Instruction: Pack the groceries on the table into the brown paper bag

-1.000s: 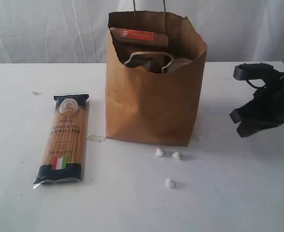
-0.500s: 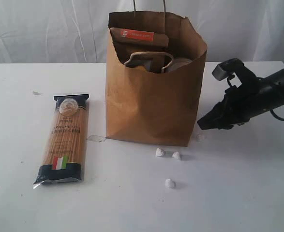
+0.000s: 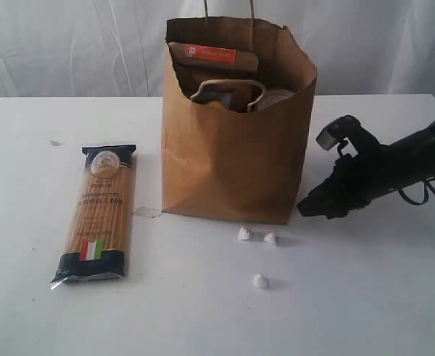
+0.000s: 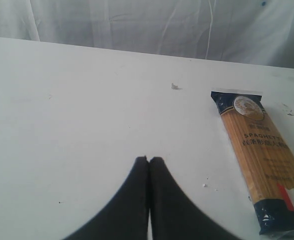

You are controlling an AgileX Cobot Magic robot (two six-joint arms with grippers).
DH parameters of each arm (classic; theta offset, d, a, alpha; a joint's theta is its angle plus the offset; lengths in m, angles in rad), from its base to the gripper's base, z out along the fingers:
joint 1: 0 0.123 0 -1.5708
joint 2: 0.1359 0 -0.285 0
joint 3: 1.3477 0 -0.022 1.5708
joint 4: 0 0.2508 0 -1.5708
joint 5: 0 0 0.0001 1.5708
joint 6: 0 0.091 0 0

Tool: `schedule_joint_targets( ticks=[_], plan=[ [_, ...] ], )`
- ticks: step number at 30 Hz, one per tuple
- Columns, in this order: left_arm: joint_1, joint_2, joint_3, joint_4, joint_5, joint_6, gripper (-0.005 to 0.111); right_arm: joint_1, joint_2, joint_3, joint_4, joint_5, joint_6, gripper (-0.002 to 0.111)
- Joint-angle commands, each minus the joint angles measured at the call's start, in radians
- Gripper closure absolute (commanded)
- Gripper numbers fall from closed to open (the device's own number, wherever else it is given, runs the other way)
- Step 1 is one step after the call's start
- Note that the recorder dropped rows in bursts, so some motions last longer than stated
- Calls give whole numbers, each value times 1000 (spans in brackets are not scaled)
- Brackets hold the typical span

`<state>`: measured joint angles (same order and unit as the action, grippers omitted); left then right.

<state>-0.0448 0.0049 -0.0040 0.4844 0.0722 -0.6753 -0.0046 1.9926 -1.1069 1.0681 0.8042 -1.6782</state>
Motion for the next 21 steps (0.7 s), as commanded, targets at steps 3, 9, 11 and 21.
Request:
schedule_joint_targets(
  ticks=[3, 9, 11, 21],
  plan=[
    [2, -5, 4, 3, 4, 0, 107, -4, 36, 3, 31, -14, -22, 66],
    [2, -5, 4, 3, 4, 0, 107, -4, 36, 3, 63, -32, -26, 67],
    [2, -5, 4, 3, 4, 0, 107, -4, 38, 3, 63, -41, -26, 67],
    [2, -5, 4, 3, 4, 0, 107, -4, 64, 3, 63, -44, -26, 77]
  ],
)
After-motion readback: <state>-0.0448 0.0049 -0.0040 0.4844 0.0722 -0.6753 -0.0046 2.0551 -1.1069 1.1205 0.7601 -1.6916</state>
